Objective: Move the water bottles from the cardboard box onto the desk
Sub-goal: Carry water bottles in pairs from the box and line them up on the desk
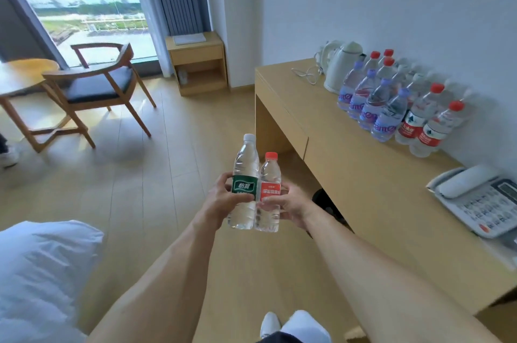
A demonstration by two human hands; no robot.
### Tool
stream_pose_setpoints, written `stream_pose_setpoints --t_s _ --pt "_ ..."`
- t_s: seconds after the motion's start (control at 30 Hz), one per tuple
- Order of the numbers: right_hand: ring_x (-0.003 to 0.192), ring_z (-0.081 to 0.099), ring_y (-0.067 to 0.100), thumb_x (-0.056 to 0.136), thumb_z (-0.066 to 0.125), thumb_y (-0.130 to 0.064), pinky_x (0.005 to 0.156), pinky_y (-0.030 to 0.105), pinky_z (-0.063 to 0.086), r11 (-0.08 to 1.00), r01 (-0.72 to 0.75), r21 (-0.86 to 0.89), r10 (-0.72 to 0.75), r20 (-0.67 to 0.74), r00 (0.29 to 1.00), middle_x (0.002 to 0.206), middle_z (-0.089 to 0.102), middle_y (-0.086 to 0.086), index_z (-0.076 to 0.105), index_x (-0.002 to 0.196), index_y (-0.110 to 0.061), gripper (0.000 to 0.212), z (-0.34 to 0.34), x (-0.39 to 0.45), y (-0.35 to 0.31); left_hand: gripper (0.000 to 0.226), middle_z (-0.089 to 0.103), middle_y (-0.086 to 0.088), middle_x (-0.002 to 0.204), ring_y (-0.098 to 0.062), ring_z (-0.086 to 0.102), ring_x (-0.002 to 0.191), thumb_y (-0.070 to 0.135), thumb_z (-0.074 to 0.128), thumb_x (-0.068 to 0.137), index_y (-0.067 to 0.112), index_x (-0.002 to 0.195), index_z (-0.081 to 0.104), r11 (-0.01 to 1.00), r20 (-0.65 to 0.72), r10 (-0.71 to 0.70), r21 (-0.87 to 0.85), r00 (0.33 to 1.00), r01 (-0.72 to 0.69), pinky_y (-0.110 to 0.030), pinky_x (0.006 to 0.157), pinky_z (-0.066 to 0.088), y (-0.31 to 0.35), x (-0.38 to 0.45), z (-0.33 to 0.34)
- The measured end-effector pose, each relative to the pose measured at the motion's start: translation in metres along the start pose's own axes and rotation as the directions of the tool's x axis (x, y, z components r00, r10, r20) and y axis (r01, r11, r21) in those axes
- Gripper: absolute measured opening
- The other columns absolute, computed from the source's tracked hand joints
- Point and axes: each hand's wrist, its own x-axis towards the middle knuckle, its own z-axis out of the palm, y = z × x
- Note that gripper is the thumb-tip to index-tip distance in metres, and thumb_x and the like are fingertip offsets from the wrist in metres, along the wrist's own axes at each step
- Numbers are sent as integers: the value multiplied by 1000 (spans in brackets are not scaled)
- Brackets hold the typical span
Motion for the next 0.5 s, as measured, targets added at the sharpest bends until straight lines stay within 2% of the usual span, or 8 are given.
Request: stream_pose_setpoints --t_s 0.17,0.33,0.43,0.5 --pt "104 67 24 75 81 2 97 50 50 999 31 41 -30 -29 999 113 69 7 57 127 -20 61 -42 53 -40 69 69 -9 109 -29 70 97 2 83 73 26 130 52 999 33 22 23 999 -23 -44 76 60 39 73 27" --pt "104 70 28 72 83 4 93 51 54 989 78 126 -53 -192 980 113 72 8 61 116 -25 58 -98 83 -51 65 67 -13 111 -35 69 101 -4 81 73 24 124 53 997 175 41 57 984 -51 -56 86 58 64 137 80" --pt "94 71 23 72 83 4 83 44 58 980 105 166 -53 -292 955 107 72 7 61 120 -24 60 -135 92 -55 73 68 -13 111 -32 70 99 3 85 65 22 128 54 996 281 47 62 959 -67 -52 84 59 77 171 116" --pt "97 71 25 74 82 3 85 46 58 976 123 177 -50 -370 928 110 69 7 59 125 -24 62 -162 96 -58 70 71 -10 106 -26 73 91 3 86 65 26 124 56 994 363 50 76 930 -83 -47 78 61 87 196 144"
